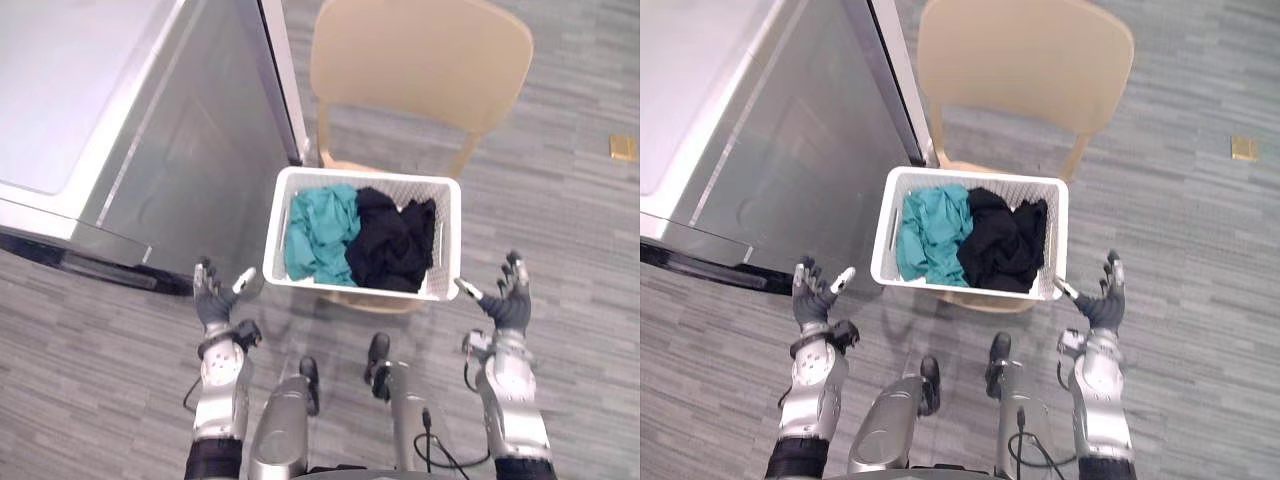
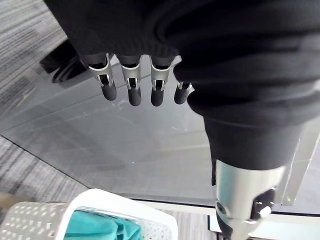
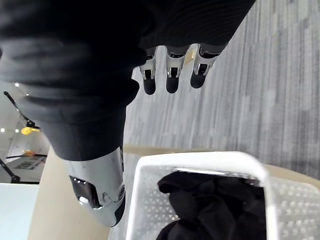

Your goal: Pick up the laundry basket with both hands and put the clothes into the washing machine.

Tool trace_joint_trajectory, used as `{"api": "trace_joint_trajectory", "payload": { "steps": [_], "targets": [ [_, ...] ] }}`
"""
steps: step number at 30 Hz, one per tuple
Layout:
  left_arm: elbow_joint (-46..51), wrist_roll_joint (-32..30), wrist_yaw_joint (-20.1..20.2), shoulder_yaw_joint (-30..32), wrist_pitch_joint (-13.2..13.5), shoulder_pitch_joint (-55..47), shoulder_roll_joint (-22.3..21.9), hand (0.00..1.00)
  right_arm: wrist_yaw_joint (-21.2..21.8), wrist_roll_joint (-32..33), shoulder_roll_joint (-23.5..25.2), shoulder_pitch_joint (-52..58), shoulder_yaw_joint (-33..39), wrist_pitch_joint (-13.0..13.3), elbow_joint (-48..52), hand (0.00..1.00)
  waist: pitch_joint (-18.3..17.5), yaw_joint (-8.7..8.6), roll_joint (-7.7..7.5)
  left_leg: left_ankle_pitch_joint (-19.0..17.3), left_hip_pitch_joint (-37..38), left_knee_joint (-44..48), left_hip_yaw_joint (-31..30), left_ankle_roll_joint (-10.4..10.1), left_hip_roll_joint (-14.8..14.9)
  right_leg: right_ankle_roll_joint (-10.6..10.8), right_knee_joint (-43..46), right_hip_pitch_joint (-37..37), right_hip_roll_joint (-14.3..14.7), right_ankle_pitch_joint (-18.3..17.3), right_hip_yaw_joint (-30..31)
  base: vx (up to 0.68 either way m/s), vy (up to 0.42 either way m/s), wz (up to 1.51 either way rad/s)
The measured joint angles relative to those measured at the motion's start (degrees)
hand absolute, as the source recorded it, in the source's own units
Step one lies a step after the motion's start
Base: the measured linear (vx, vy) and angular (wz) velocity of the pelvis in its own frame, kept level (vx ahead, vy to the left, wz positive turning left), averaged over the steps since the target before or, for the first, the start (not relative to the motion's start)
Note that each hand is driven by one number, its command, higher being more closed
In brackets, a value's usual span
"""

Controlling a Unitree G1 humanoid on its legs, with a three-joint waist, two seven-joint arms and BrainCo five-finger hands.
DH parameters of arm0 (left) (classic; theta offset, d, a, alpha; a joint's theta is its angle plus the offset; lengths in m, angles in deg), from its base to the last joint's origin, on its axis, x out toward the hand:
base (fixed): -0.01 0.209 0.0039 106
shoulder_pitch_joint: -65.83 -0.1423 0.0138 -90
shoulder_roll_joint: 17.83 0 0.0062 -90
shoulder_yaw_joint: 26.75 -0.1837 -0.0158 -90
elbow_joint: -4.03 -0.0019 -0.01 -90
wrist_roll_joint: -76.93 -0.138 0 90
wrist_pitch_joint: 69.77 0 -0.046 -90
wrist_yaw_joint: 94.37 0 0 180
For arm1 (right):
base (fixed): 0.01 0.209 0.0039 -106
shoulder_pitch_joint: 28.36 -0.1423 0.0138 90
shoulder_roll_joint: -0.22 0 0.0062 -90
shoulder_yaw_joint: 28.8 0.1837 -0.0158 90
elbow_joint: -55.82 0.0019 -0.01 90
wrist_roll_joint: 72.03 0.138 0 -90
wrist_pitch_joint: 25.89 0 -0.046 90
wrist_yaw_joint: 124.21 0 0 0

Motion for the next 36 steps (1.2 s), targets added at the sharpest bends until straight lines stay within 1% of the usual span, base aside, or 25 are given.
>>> {"api": "trace_joint_trajectory", "payload": {
  "steps": [4, 6, 9, 13, 16, 17, 18, 19, 20, 21, 22, 23, 24, 25, 26, 27, 28, 29, 30, 31, 32, 33, 34, 35, 36],
  "targets": [
    [-13.09, -0.61, 4.89, 0.51, -2.30, -2.60, 0.05, 0.00, 2.08, -2.04, 1.31, 1.15, 0.40, -1.39, -11.74, 0.00, -2.90, -0.01, 0.06, 0.76, 4.65, -2.93, -0.05, -0.17, -0.05, 0.26, -1.69, 4.45, 0.08, -0.16, -0.93, 0.06, 0.022, 0.10],
    [-20.69, -1.55, 5.38, 1.49, -3.03, -2.73, 0.12, 0.00, 2.59, -2.20, 1.40, 1.08, 0.66, -1.51, -18.16, 0.00, -5.06, 0.03, 0.04, 0.77, 7.01, -4.76, -0.03, -0.19, -0.05, 0.74, -2.48, 6.54, 0.07, -0.48, -1.31, 0.01, 0.025, 0.15],
    [-27.15, -3.18, 5.35, 4.28, -3.28, -2.73, 0.43, 0.00, 3.20, -2.22, 2.08, 0.67, 2.19, -1.50, -24.84, 0.00, -6.78, 0.03, -0.32, 0.74, 8.48, -6.12, -0.17, -0.23, -0.06, 1.16, -3.05, 8.47, 0.03, -0.75, -1.75, -0.04, 0.021, 0.10],
    [-30.85, -4.91, 5.27, 5.69, -3.42, -3.04, 0.78, 0.00, 3.72, -2.30, 2.55, 0.31, 2.95, -1.70, -31.17, 0.00, -7.70, 0.13, -0.49, 0.83, 9.19, -6.38, -1.25, -0.42, -0.19, 1.18, -3.36, 9.90, -0.32, -0.75, -2.90, -0.01, 0.010, 0.20],
    [-31.37, -5.28, 5.30, 5.50, -3.31, -1.61, 0.84, 0.00, 3.70, -2.61, 2.44, -0.38, 2.95, -1.76, -34.60, 0.00, -7.47, -0.28, -0.33, 1.17, 6.10, -4.27, -4.58, -0.98, -1.22, 1.36, -2.03, 9.52, -2.61, -1.52, -6.87, -0.03, 0.012, 0.77],
    [-31.38, -5.30, 5.29, 5.48, -3.17, -0.64, 0.77, 0.00, 3.66, -2.50, 2.50, -0.90, 3.09, -1.83, -35.70, 0.00, -7.23, -0.24, -0.54, 0.91, 4.03, -3.20, -4.74, -2.02, -1.22, 1.49, -1.26, 9.27, -4.04, -1.93, -9.31, -0.05, 0.009, 1.11],
    [-31.62, -5.39, 5.26, 5.47, -3.07, -0.09, 0.84, 0.00, 3.60, -2.50, 2.35, -2.06, 3.33, -1.94, -36.94, 0.00, -7.22, -0.12, -0.65, 0.75, 2.55, -3.22, -1.41, -1.86, 0.46, 1.42, -1.12, 8.83, -5.28, -1.96, -11.39, -0.05, 0.000, 1.10],
    [-31.71, -5.48, 5.25, 5.35, -3.00, -0.08, 0.84, 0.00, 3.61, -2.53, 2.40, -2.64, 3.72, -2.02, -37.40, 0.00, -7.20, -0.17, -0.79, 0.93, 2.00, -2.92, 1.02, -2.13, 1.46, 1.35, -1.16, 8.46, -6.09, -1.88, -12.59, -0.05, 0.025, 0.98],
    [-32.41, -5.86, 5.24, 4.94, -2.88, -0.04, 0.86, 0.00, 3.60, -2.60, 1.89, -4.57, 4.22, -2.07, -39.20, 0.00, -6.77, -0.32, -1.30, 0.93, 0.28, -0.70, 4.56, -2.05, 3.74, 1.16, -1.04, 7.56, -7.50, -1.50, -13.89, -0.05, 0.084, 0.72],
    [-33.18, -5.89, 5.15, 5.34, -2.76, 0.11, 1.02, 0.00, 3.59, -2.80, 0.84, -6.70, 4.27, -2.50, -41.24, 0.00, -6.56, -0.08, -0.71, 0.94, -0.23, 2.26, 6.58, -1.94, 6.67, 1.47, -0.97, 7.36, -8.72, -1.13, -14.24, -0.04, 0.088, 0.62],
    [-33.77, -5.94, 5.13, 5.34, -2.69, 0.17, 1.40, 0.00, 3.61, -3.06, 0.35, -7.57, 4.20, -2.75, -42.25, 0.00, -6.19, -0.10, -1.38, 0.94, -0.07, 3.65, 7.34, -1.94, 8.35, 1.86, -1.00, 7.40, -9.41, -0.89, -14.30, -0.08, 0.174, 0.36],
    [-34.42, -6.20, 5.06, 5.36, -2.60, 0.33, 1.97, 0.00, 3.62, -3.94, -0.49, -9.07, 4.01, -2.90, -43.95, 0.00, -6.19, -0.23, -1.34, 0.93, 0.94, 4.97, 8.64, -1.99, 11.50, 2.67, -1.11, 7.72, -11.07, -0.40, -13.93, -0.06, 0.180, 0.19],
    [-35.00, -6.41, 5.00, 5.32, -2.37, 0.46, 2.17, 0.00, 3.62, -4.25, -0.92, -9.71, 3.96, -2.97, -44.60, 0.00, -6.19, -0.31, -1.31, 1.00, 1.70, 5.25, 9.02, -2.05, 13.00, 3.35, -1.19, 7.80, -11.89, 0.01, -13.59, -0.10, 0.335, 0.15],
    [-36.14, -7.17, 4.73, 5.29, -2.20, 0.75, 2.29, 0.00, 3.62, -5.07, -1.88, -10.75, 3.72, -3.03, -45.75, 0.00, -6.27, -0.91, -1.09, 1.32, 3.00, 4.83, 9.50, -1.86, 15.32, 5.02, -1.62, 7.86, -13.60, 1.09, -13.21, -0.08, 0.406, 0.22],
    [-37.21, -7.65, 4.31, 4.85, -2.27, 0.99, 2.18, 0.00, 3.60, -5.31, -2.81, -10.92, 3.14, -3.10, -46.14, 0.00, -6.71, -2.12, -0.30, 2.10, 3.43, 1.91, 9.44, -2.31, 16.66, 7.03, -2.90, 7.93, -14.86, 2.88, -13.47, -0.07, 0.450, 0.28],
    [-37.62, -7.76, 4.01, 4.28, -2.32, 1.09, 1.96, 0.00, 3.59, -5.64, -3.51, -10.88, 2.77, -3.13, -46.38, 0.00, -7.12, -2.72, 0.40, 4.19, 3.43, -0.52, 9.10, -2.37, 16.95, 8.21, -4.28, 8.08, -14.97, 4.19, -13.77, -0.06, 0.534, 0.32],
    [-38.13, -7.88, 3.83, 2.74, -2.30, 1.11, 1.33, 0.00, 3.58, -5.71, -5.10, -10.94, 2.77, -3.25, -46.46, 0.00, -7.80, -3.20, 2.80, 8.65, 3.12, -4.31, 8.15, -3.99, 16.68, 10.50, -7.84, 8.72, -14.69, 7.49, -14.80, -0.04, 0.605, 0.35],
    [-38.99, -8.15, 3.82, 1.85, -2.35, 2.11, 1.78, 0.00, 3.51, -5.56, -5.41, -10.83, 2.89, -3.37, -47.10, 0.00, -7.84, -3.38, 3.10, 6.25, 3.25, -5.41, 7.36, -10.20, 15.00, 12.96, -11.27, 10.14, -16.01, 10.37, -15.22, 0.00, 0.678, 0.78],
    [-39.02, -8.62, 3.79, 0.29, -2.24, 3.67, 3.39, 0.00, 3.73, -4.77, -3.37, -10.02, 2.88, -3.66, -48.24, 0.00, -6.78, -3.43, 0.17, 5.56, 1.77, -3.67, 5.57, -8.12, 10.95, 13.66, -14.44, 12.86, -17.70, 11.68, -14.94, 0.04, 0.498, 0.93],
    [-39.10, -8.92, 3.85, -0.03, -2.27, 4.24, 4.74, 0.00, 3.74, -4.57, -2.33, -9.49, 2.92, -3.74, -48.40, 0.00, -6.60, -3.55, -0.51, 5.03, 0.62, -1.92, 4.40, -7.54, 9.63, 13.60, -14.59, 13.92, -17.75, 11.73, -14.99, 0.10, 0.364, 1.07],
    [-39.04, -9.06, 3.84, -0.11, -2.26, 4.57, 5.88, 0.00, 3.71, -3.88, -1.12, -9.01, 3.35, -3.76, -48.40, 0.00, -6.55, -3.43, -0.98, 3.64, -1.61, 1.95, 2.89, -6.95, 8.77, 13.36, -14.27, 14.96, -18.29, 11.92, -15.03, 0.11, 0.305, 0.68],
    [-39.07, -9.35, 3.81, -0.11, -2.31, 4.40, 6.99, 0.00, 3.70, -3.73, -0.74, -9.60, 3.49, -3.83, -48.37, 0.00, -5.91, -3.02, -1.46, 1.44, -2.42, 5.95, 2.72, -6.05, 8.24, 12.63, -12.65, 15.64, -19.46, 12.43, -15.06, 0.09, 0.332, 0.45],
    [-39.11, -9.55, 3.75, -0.18, -2.35, 3.86, 7.80, 0.00, 3.70, -3.74, -0.71, -10.66, 2.86, -3.84, -48.20, 0.00, -5.67, -2.92, -1.38, 0.07, -2.75, 8.18, 2.79, -5.41, 7.91, 11.18, -10.82, 15.43, -20.21, 12.78, -14.69, 0.04, 0.322, 0.14],
    [-39.09, -9.55, 3.67, -0.49, -2.39, 3.42, 8.79, 0.00, 3.68, -3.74, -0.66, -11.66, 2.13, -3.81, -47.86, 0.00, -5.58, -2.81, -1.26, -0.31, -2.85, 9.13, 2.92, -4.79, 7.69, 6.01, -8.27, 14.20, -20.67, 12.63, -13.57, 0.01, 0.285, 0.01],
    [-39.01, -9.54, 3.54, -1.29, -2.36, 2.87, 9.86, 0.00, 3.67, -3.74, -0.64, -13.08, 0.69, -3.72, -47.41, 0.00, -5.06, -2.92, -0.29, -0.41, -2.24, 8.10, 2.79, -4.42, 7.79, -0.09, -3.65, 11.38, -20.05, 10.83, -10.69, 0.01, 0.220, 0.05]
  ]
}}
